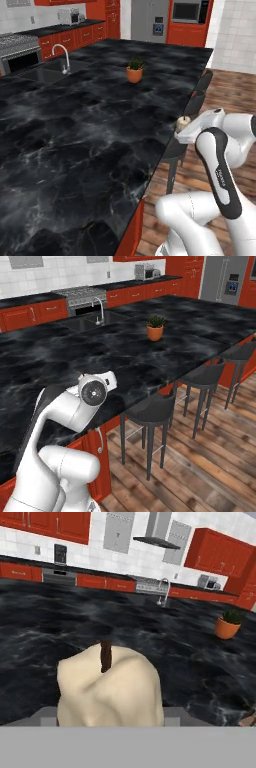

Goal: Get the candle and the beer from the cabinet and move them to the dining counter.

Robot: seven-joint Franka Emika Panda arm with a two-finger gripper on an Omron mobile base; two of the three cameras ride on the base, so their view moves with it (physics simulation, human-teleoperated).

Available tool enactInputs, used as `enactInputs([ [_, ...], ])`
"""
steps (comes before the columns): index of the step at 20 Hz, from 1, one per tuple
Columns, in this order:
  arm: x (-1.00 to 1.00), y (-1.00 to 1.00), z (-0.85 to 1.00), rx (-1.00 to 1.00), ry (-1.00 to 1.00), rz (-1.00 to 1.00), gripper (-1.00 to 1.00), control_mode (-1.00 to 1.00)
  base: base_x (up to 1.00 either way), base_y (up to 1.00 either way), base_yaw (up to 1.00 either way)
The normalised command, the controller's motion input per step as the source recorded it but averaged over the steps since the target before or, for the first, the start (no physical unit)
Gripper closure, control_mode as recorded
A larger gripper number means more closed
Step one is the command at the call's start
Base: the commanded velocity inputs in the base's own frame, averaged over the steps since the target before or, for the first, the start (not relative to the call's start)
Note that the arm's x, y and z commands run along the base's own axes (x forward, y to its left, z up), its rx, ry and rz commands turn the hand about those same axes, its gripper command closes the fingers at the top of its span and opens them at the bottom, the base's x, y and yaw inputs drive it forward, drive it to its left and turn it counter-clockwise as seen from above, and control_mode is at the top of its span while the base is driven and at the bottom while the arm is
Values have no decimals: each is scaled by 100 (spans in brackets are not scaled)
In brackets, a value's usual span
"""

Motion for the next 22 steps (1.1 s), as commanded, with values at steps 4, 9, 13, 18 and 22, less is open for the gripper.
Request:
enactInputs([
  [4, 52, 9, -44, -1, 5, 1, 100, -100, 0, 0, 0],
  [9, 70, 13, -41, 0, 6, 3, 100, -100, 0, 0, 0],
  [13, 75, 13, -37, 0, 4, 5, 100, -100, 0, 0, 0],
  [18, 78, 12, -39, 1, 5, 7, 100, -100, 0, 0, 0],
  [22, 76, 8, -38, 0, 3, 8, 100, -100, 0, 0, 0],
])
